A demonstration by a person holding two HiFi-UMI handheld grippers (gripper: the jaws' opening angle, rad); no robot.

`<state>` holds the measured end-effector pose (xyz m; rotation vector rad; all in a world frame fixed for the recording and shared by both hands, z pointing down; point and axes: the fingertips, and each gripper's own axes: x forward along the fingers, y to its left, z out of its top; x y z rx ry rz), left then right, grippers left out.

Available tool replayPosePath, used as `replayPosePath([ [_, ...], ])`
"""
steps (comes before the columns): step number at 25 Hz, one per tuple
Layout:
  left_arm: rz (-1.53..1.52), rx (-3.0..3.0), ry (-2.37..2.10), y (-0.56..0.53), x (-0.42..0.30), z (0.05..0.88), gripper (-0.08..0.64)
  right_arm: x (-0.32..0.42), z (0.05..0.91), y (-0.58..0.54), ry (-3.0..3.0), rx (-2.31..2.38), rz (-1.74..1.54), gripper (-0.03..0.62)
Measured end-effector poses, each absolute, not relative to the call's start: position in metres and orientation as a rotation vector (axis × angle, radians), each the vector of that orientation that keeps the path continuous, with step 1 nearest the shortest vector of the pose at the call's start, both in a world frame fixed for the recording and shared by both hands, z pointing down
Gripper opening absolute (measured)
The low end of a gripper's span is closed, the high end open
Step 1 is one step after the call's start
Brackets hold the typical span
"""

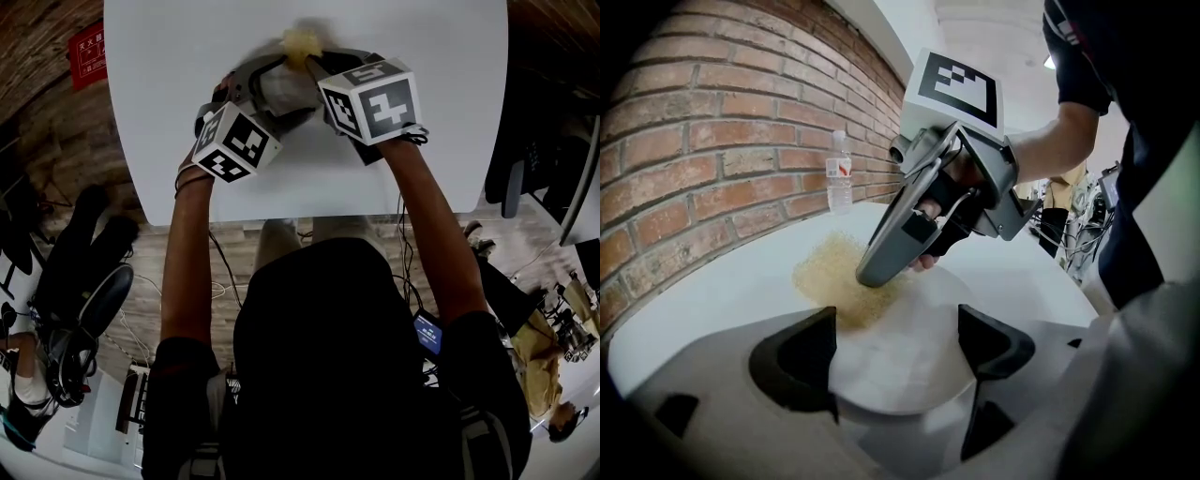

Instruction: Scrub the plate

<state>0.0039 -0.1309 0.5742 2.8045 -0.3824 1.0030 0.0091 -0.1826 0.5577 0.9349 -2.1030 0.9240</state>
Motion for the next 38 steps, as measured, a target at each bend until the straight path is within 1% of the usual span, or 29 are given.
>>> replayPosePath([
  [15,1.007,2.8,-0.377,-0.131,0.004,0.574,0.388,0.009,0.559,-0.183,-2.086,0.933,0.834,0.042],
  [38,1.007,2.797,-0.374,-0.13,0.005,0.575,0.388,0.045,0.559,-0.181,-2.043,1.006,0.921,0.041],
])
